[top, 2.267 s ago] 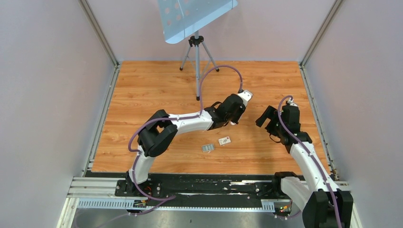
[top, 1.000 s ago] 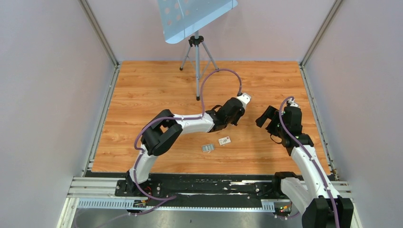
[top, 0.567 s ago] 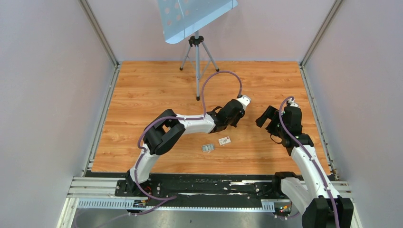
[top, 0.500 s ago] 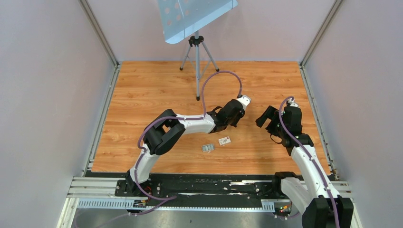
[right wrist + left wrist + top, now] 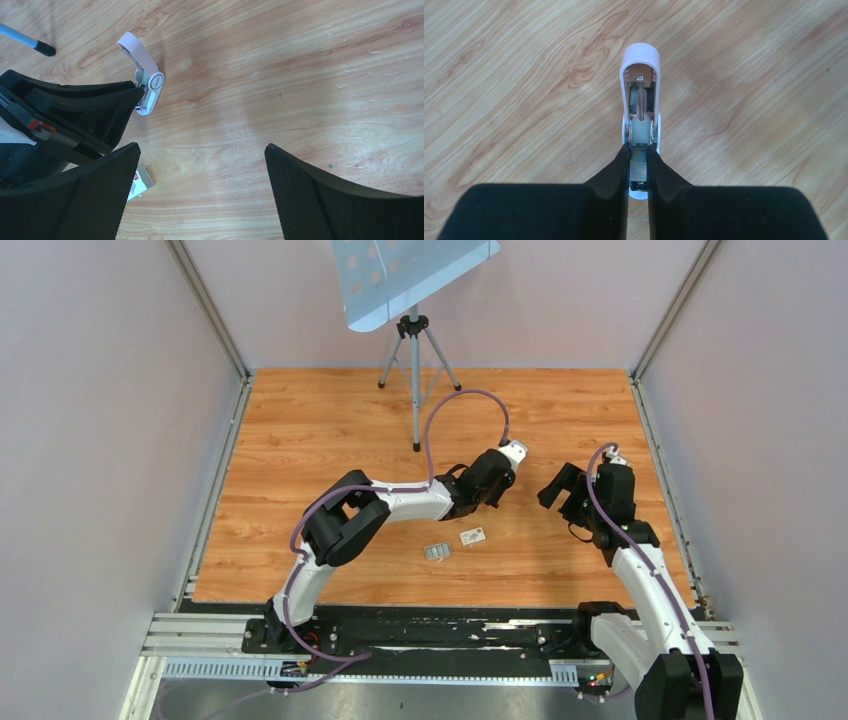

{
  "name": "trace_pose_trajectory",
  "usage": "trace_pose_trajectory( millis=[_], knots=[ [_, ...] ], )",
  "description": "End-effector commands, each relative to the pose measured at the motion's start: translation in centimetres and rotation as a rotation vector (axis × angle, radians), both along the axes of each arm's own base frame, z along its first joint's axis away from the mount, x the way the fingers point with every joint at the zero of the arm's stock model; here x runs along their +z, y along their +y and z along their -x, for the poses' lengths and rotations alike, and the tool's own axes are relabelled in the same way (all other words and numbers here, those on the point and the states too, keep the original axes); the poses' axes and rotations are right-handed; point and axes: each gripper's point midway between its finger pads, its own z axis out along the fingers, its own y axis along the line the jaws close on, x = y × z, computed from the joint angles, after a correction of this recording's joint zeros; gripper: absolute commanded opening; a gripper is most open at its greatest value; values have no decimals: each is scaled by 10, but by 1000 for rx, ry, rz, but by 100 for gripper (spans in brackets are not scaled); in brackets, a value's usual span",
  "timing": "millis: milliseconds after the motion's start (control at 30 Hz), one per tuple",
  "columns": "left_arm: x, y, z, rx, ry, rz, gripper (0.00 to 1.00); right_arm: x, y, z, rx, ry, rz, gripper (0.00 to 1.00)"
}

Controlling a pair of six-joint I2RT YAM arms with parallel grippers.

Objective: Load the staples into the stapler

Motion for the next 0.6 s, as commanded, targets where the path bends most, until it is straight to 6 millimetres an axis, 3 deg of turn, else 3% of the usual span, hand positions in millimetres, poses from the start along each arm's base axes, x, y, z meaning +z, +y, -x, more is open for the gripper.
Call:
trace_pose_trajectory(
  millis=[0, 267, 567],
  knots=[
    [-13, 0, 1, 8, 11, -5, 14, -6, -10, 1, -30, 14, -7, 100],
    [-21, 1, 3, 14, 30, -6, 14, -6, -10, 1, -30, 10, -6, 100],
    [-3, -3, 5, -4, 26, 26, 13, -7, -8, 2, -25, 10, -15, 100]
  ],
)
